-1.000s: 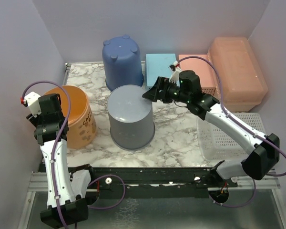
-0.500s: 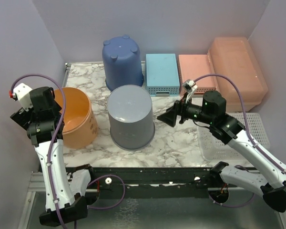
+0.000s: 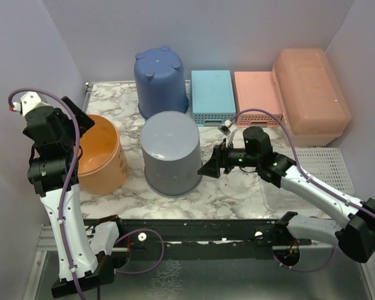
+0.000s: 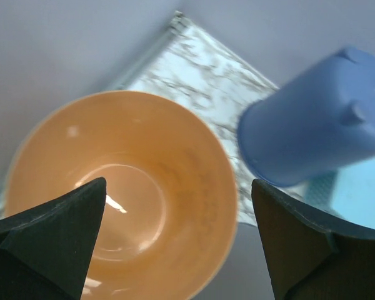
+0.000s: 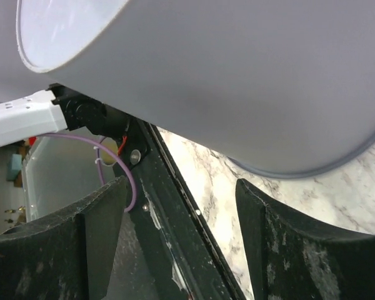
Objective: Turn the large container upside down
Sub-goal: Move the container to the center of the board.
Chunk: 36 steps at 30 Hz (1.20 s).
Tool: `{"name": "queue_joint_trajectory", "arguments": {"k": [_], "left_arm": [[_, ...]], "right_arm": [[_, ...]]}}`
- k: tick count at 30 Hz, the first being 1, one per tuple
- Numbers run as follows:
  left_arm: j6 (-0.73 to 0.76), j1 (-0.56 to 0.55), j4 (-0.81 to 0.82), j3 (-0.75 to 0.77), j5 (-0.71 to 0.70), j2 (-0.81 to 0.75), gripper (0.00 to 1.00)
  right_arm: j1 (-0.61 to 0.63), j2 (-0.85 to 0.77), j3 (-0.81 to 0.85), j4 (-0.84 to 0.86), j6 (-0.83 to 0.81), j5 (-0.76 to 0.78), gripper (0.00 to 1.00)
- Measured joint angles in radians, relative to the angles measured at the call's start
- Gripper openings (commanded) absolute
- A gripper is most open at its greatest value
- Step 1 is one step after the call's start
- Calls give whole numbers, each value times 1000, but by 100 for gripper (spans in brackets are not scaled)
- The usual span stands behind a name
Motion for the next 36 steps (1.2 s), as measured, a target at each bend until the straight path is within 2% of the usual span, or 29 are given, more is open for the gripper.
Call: {"name": "queue_joint_trajectory", "arguments": {"k": [3, 8, 16, 22, 25, 28, 33, 36], "left_arm": [[-37, -1, 39, -9, 148, 10, 99], [-63, -3, 95, -16, 301, 11, 99], [-67, -32, 159, -66, 446, 2, 99], [-63, -62, 190, -79, 541, 0, 99], [-53, -90, 216, -79, 622, 3, 99], [-48, -123, 240, -83, 705, 14, 99], [-47, -195, 258, -106, 766, 28, 99], [-45, -301, 254, -108, 752, 60, 99]], "right_arm": [[42, 48, 0, 60, 26, 14, 72], [86, 163, 24, 205, 74, 65, 71], [86, 502, 353, 294, 66, 102, 72], [86, 620, 471, 289, 61, 95, 73], [86, 592, 448, 280, 53, 97, 75], [86, 494, 378, 239, 39, 161, 79], [89, 220, 241, 144, 61, 473, 84], [89, 46, 151, 121, 92, 679, 85]]}}
